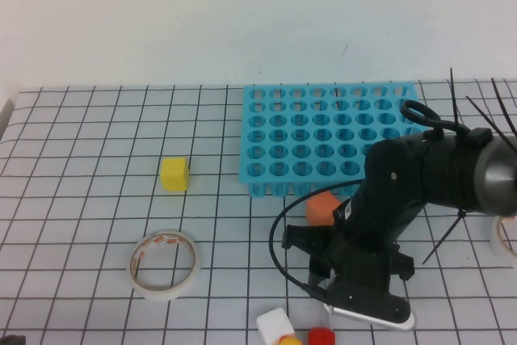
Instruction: Place the test tubes
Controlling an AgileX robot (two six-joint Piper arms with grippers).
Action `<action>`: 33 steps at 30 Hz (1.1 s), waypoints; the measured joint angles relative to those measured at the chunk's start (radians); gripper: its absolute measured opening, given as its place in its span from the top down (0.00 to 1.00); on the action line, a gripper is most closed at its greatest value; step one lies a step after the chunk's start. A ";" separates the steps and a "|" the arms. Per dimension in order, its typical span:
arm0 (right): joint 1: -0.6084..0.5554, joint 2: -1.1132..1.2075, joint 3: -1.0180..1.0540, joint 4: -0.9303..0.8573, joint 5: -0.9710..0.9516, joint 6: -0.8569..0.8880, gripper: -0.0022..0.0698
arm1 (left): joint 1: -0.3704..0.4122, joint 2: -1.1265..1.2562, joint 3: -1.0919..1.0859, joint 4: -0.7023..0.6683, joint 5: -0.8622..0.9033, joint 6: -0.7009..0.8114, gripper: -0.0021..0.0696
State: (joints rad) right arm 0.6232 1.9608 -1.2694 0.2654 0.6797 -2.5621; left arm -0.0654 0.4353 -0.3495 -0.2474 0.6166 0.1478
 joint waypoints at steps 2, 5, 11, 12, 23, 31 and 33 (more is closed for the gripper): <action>0.000 -0.006 0.000 -0.034 0.004 0.084 0.64 | 0.000 0.000 0.000 0.000 -0.004 0.000 0.97; 0.000 -0.039 0.002 -0.085 0.023 0.221 0.64 | 0.000 0.000 0.000 0.000 -0.013 0.000 0.97; 0.000 -0.175 0.002 -0.104 0.053 0.436 0.64 | 0.000 0.000 0.000 0.000 -0.043 0.000 0.97; 0.000 -0.202 0.002 -0.104 0.060 0.490 0.64 | 0.000 0.000 0.000 0.000 -0.045 0.000 0.97; 0.000 -0.534 0.008 -0.190 0.001 1.168 0.64 | 0.000 0.001 -0.068 -0.446 -0.187 0.386 0.97; 0.000 -0.670 0.060 0.018 -0.179 1.612 0.64 | 0.000 0.040 -0.189 -1.269 -0.217 1.245 0.97; 0.000 -0.712 0.149 0.168 -0.302 1.635 0.64 | 0.000 0.071 -0.211 -1.403 -0.160 1.411 0.97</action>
State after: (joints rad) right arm 0.6232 1.2487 -1.1206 0.4334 0.3777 -0.9269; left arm -0.0654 0.5061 -0.5604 -1.6500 0.4564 1.5585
